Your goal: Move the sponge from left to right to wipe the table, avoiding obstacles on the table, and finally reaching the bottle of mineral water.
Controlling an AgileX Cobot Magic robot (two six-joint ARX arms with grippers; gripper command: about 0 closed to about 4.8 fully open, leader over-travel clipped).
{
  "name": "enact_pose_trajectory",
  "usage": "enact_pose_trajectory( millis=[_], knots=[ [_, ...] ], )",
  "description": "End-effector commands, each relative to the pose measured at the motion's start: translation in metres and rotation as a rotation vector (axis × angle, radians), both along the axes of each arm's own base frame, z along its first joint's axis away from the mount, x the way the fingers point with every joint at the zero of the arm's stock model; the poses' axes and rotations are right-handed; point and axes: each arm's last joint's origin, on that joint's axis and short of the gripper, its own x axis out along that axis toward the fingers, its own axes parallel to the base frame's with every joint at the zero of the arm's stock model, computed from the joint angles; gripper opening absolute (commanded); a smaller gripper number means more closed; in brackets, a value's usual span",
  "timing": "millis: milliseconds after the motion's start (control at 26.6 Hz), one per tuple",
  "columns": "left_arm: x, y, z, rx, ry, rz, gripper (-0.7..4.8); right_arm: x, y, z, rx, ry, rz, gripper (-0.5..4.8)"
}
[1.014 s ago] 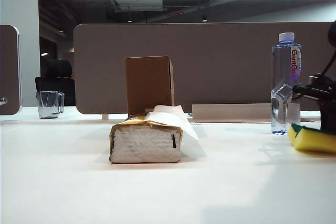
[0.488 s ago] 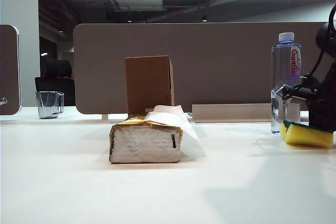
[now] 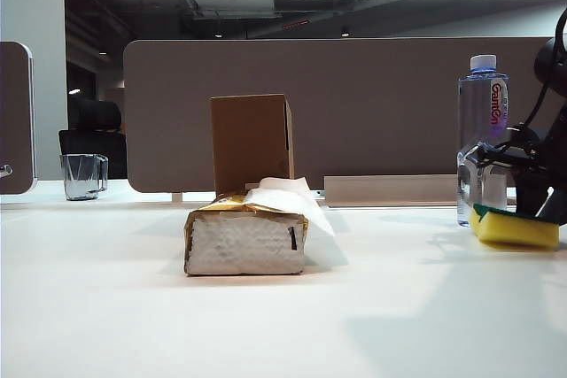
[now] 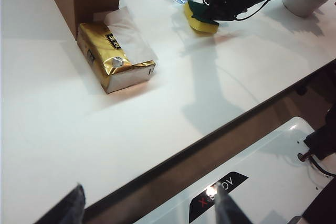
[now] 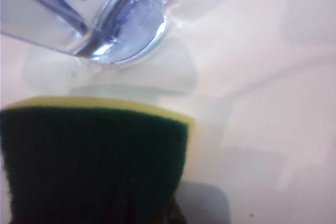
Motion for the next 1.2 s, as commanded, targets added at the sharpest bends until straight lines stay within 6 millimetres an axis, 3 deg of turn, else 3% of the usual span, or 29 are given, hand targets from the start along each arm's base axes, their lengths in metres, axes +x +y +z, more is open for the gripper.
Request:
enact_pose_trajectory(
  millis=[38,150,413,526,751,976,1202],
  knots=[
    [0.0,0.0,0.002,-0.002,-0.016,-0.002,3.17,-0.015,-0.004,-0.022,-0.041,0.181,-0.027,1.28],
    [0.0,0.0,0.002,-0.002,-0.016,-0.002,3.17,-0.016,-0.005,-0.015,-0.042,0.164,-0.031,1.82],
    [0.0,0.0,0.002,-0.004,-0.016,-0.005,3.17,-0.02,-0.006,0.006,-0.04,0.104,-0.034,1.82],
    [0.0,0.0,0.002,-0.004,-0.016,-0.005,3.17,-0.021,-0.005,0.015,-0.012,0.068,-0.02,2.41],
    [0.0,0.0,0.002,-0.004,-0.015,-0.005,3.17,-0.021,-0.007,0.017,0.039,0.064,-0.004,3.32],
    [0.0,0.0,0.002,-0.004,-0.016,-0.005,3.17,-0.02,-0.008,0.022,0.042,0.047,-0.005,3.38],
    [0.0,0.0,0.002,-0.004,-0.016,-0.005,3.17,-0.011,-0.01,0.042,0.04,0.004,-0.009,3.38]
  ],
)
